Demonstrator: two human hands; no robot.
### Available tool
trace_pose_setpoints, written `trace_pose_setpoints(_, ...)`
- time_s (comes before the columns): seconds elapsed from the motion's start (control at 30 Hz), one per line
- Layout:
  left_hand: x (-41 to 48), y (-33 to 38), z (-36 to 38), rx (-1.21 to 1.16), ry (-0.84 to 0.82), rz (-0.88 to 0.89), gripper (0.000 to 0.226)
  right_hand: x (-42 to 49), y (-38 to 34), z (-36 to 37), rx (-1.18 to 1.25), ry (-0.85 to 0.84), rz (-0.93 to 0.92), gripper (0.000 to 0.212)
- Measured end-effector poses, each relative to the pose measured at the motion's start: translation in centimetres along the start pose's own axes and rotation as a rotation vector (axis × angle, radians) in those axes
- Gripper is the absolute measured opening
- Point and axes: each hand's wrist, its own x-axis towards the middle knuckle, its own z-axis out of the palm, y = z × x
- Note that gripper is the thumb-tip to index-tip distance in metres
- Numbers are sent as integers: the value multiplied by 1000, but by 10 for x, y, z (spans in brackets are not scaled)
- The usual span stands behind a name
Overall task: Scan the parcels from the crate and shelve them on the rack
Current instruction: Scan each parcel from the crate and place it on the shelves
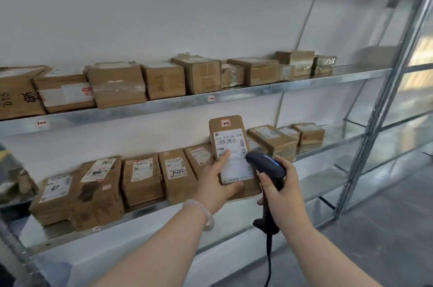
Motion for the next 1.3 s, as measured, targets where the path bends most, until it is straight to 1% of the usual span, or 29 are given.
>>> trace_pose_setpoints(0.13,26,24,78,-41,-45,22,92,31,7,-73,-10,34,1,43)
trace_pose_setpoints(0.3,56,51,170,-145,-97,36,109,67,17,-158,-11,89,-4,44)
trace_pose_setpoints(0.5,86,73,243,-190,-161,9,117,101,27,-226,-31,160,2,46)
trace_pose_setpoints(0.7,123,70,284,-189,-224,15,112,134,51,-255,-22,219,38,45)
trace_pose_setpoints(0.87,162,60,311,-158,-261,1,116,172,72,-264,-36,260,32,48)
trace_pose_setpoints(0.97,193,58,323,-128,-284,14,118,199,80,-270,-44,287,40,46)
trace_pose_setpoints(1.1,233,61,337,-126,-329,38,115,232,82,-274,-62,345,3,49)
trace_pose_setpoints(1.2,257,66,352,-111,-380,36,117,249,83,-280,-62,400,2,47)
trace_pose_setpoints(1.3,274,74,367,-60,-398,56,117,263,81,-291,-67,441,-2,47)
